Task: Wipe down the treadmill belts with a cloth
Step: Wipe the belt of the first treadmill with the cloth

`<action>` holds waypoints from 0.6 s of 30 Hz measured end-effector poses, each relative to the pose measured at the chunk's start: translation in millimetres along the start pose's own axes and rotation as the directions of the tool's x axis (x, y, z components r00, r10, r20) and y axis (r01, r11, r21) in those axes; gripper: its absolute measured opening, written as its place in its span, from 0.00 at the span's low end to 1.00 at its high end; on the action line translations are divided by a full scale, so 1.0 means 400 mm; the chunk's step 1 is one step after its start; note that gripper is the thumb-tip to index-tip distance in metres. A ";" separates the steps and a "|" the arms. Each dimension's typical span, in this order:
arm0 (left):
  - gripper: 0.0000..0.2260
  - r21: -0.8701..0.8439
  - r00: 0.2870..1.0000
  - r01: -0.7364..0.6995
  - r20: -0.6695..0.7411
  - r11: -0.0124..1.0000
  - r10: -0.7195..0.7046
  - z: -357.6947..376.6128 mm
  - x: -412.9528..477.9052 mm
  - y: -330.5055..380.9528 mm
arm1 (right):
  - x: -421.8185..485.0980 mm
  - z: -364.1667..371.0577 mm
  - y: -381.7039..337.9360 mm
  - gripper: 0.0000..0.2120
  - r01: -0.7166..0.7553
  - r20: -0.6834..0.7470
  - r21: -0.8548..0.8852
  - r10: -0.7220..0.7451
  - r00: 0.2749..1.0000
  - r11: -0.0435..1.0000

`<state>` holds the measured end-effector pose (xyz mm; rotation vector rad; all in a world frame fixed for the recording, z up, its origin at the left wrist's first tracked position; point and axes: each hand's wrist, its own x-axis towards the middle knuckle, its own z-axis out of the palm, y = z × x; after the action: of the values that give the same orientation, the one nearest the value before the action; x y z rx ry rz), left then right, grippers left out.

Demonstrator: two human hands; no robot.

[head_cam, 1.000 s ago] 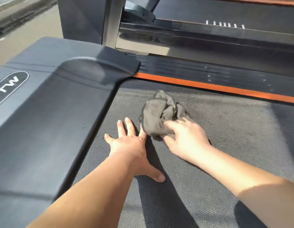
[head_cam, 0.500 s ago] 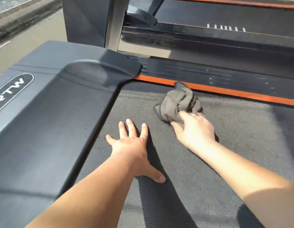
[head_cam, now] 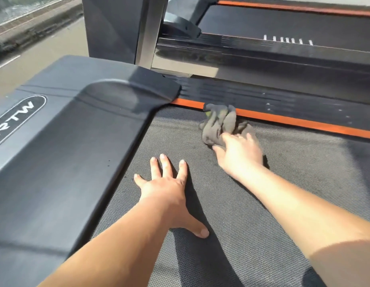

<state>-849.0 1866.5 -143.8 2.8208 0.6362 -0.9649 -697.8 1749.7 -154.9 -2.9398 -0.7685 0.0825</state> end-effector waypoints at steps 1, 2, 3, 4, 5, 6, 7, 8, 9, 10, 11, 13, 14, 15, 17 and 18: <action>0.77 0.003 1.000 -0.001 0.000 1.000 0.001 -0.001 -0.001 0.000 | -0.023 0.000 -0.015 0.17 0.115 -0.011 0.020 -0.115 0.993 0.993; 0.77 0.005 1.000 -0.002 0.005 1.000 0.002 -0.001 -0.002 0.001 | -0.052 0.002 -0.019 0.17 0.252 -0.002 0.047 -0.252 0.968 0.967; 0.76 0.007 1.000 -0.003 0.011 1.000 0.003 -0.002 -0.002 0.001 | -0.087 -0.003 -0.017 0.18 0.384 0.004 0.084 -0.386 0.923 0.919; 0.76 0.009 1.000 -0.003 0.016 1.000 0.003 -0.003 -0.002 -0.001 | -0.102 -0.007 0.002 0.20 0.474 0.052 0.117 -0.482 0.875 0.873; 0.75 0.012 1.000 -0.001 0.016 1.000 0.001 -0.003 -0.002 -0.001 | -0.091 -0.012 0.035 0.22 0.521 0.095 0.105 -0.530 0.843 0.847; 0.76 0.014 1.000 0.001 0.015 1.000 -0.001 -0.004 -0.002 -0.001 | -0.062 -0.021 0.068 0.23 0.498 0.122 0.073 -0.503 0.856 0.864; 0.76 0.011 1.000 0.001 0.013 1.000 -0.001 -0.004 -0.002 -0.001 | -0.021 -0.022 0.104 0.21 0.410 0.124 0.035 -0.411 0.903 0.911; 0.77 0.004 1.000 0.002 0.011 1.000 -0.002 -0.003 -0.002 0.000 | 0.021 -0.029 0.140 0.19 0.252 0.118 0.007 -0.251 0.961 0.968; 0.78 -0.003 1.000 0.002 0.011 1.000 -0.002 -0.001 -0.002 0.000 | 0.056 -0.036 0.175 0.16 0.058 0.105 0.012 -0.059 0.993 0.998; 0.78 -0.005 1.000 0.001 0.010 1.000 -0.001 0.001 -0.001 0.000 | 0.081 -0.039 0.205 0.15 -0.101 0.083 0.021 0.099 0.992 0.995; 0.78 -0.004 1.000 0.001 0.009 1.000 -0.001 0.002 0.001 0.000 | 0.088 -0.037 0.217 0.16 -0.216 0.043 0.049 0.214 0.976 0.975; 0.78 -0.002 1.000 0.002 0.010 1.000 -0.002 0.002 0.003 -0.003 | 0.064 -0.023 0.191 0.17 -0.285 -0.022 0.055 0.287 0.958 0.957; 0.78 -0.002 1.000 0.002 0.010 1.000 -0.002 0.002 0.004 -0.002 | 0.040 -0.015 0.163 0.16 -0.251 -0.057 0.028 0.252 0.966 0.968; 0.78 -0.001 1.000 0.002 0.007 1.000 -0.002 0.002 0.004 -0.001 | 0.009 -0.012 0.125 0.15 -0.198 -0.078 0.014 0.198 0.977 0.980; 0.78 0.000 1.000 0.003 0.005 1.000 -0.003 0.000 0.001 0.000 | -0.060 0.003 0.059 0.13 0.029 -0.119 0.006 -0.028 0.993 1.000; 0.78 0.002 1.000 0.002 0.008 1.000 -0.002 -0.001 -0.001 0.001 | -0.106 0.014 0.037 0.12 0.180 -0.119 0.008 -0.178 0.977 0.984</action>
<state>-849.1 1866.0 -143.3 2.8176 0.6379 -0.9771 -728.0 1716.6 -160.8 -2.8125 -1.0030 -0.0975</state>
